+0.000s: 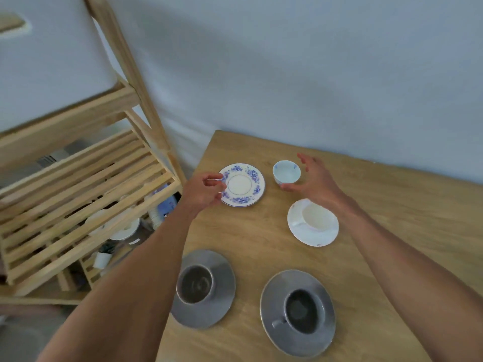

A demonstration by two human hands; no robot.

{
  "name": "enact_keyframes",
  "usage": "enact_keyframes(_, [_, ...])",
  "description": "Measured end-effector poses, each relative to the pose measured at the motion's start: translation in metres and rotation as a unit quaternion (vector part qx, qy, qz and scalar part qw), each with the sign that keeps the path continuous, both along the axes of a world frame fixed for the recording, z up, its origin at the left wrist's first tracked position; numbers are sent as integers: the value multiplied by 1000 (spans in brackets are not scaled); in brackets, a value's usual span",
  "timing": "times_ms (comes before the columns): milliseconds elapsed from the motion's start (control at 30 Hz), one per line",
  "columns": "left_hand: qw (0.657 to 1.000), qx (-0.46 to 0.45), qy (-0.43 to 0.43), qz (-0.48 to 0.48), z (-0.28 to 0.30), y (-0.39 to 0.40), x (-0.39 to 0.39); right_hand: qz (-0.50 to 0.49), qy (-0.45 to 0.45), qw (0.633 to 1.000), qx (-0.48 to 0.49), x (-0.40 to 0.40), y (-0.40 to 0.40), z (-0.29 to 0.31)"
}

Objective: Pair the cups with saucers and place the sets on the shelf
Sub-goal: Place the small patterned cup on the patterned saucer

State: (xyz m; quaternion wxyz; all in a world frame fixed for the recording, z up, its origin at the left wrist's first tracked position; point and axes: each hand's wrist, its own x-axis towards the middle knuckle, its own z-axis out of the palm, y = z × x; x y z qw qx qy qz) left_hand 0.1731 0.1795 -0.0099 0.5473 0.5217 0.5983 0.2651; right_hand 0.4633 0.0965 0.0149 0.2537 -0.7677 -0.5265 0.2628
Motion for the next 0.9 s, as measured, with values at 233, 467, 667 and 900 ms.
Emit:
enact_keyframes(233, [997,-51,-7,56,-15,11,-23,24,-28,999,-24,6,23,-13])
enact_keyframes(467, [995,-83,-41,29,-18,16,-8,0,1,1000,12,0,27,-10])
enact_keyframes(667, [991,-100,-74,42,-24,19,-8,81,18,996,40,-36,43,-3])
enact_keyframes(900, [988,-104,-99,49,-24,17,-8,166,4,985,37,-74,55,-12])
